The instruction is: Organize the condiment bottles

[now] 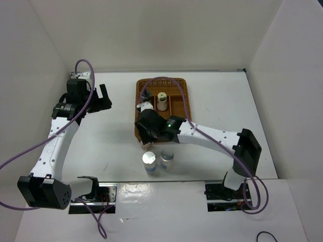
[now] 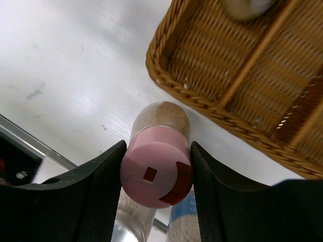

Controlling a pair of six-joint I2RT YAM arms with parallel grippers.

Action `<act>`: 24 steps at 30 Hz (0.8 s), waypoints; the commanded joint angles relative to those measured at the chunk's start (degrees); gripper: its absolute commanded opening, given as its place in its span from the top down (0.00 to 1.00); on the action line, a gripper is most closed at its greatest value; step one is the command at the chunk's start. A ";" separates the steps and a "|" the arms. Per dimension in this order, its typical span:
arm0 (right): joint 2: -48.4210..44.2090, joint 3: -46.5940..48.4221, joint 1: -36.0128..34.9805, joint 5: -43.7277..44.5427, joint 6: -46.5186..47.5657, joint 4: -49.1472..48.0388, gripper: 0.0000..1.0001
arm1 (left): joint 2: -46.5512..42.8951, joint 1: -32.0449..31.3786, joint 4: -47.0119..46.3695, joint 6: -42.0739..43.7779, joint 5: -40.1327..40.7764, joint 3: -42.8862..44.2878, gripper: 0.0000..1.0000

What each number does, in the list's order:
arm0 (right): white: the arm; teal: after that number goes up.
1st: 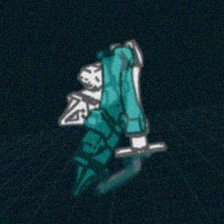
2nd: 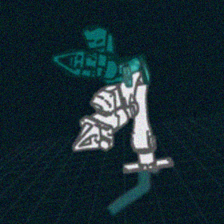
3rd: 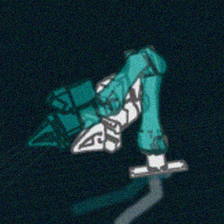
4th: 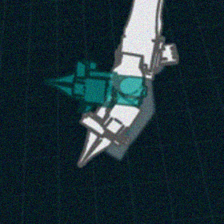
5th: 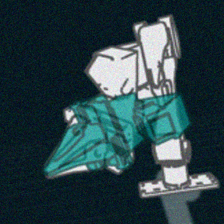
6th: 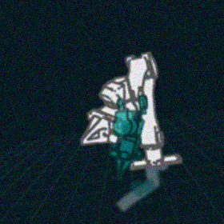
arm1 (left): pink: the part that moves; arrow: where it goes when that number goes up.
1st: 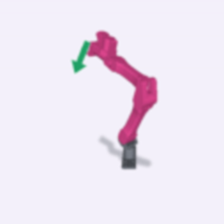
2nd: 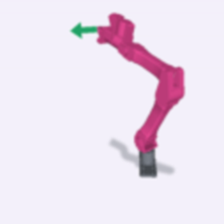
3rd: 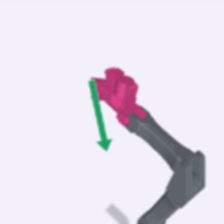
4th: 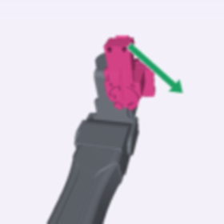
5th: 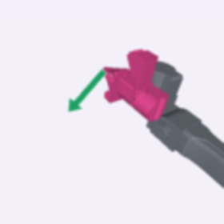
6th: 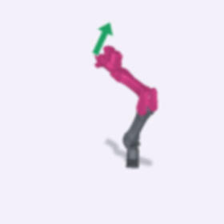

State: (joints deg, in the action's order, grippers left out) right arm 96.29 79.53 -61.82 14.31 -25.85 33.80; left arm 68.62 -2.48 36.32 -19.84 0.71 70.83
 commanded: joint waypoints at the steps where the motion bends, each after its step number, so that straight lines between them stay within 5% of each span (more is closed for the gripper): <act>1: -8.30 5.11 2.66 3.88 0.36 2.67 0.52 | -1.56 0.81 -1.60 -0.38 -1.85 -0.86 0.01; 13: -14.20 3.97 18.83 4.94 6.59 0.66 0.52 | -5.07 1.34 -2.13 -2.58 -10.99 -8.42 0.01; 24: -1.66 5.02 22.45 1.79 10.55 -6.12 0.52 | -6.04 0.11 -2.73 1.11 -28.66 -10.18 0.01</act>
State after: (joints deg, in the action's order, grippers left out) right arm 90.63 82.94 -39.46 17.61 -17.43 31.44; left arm 63.42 -1.65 35.57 -20.86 -20.40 61.41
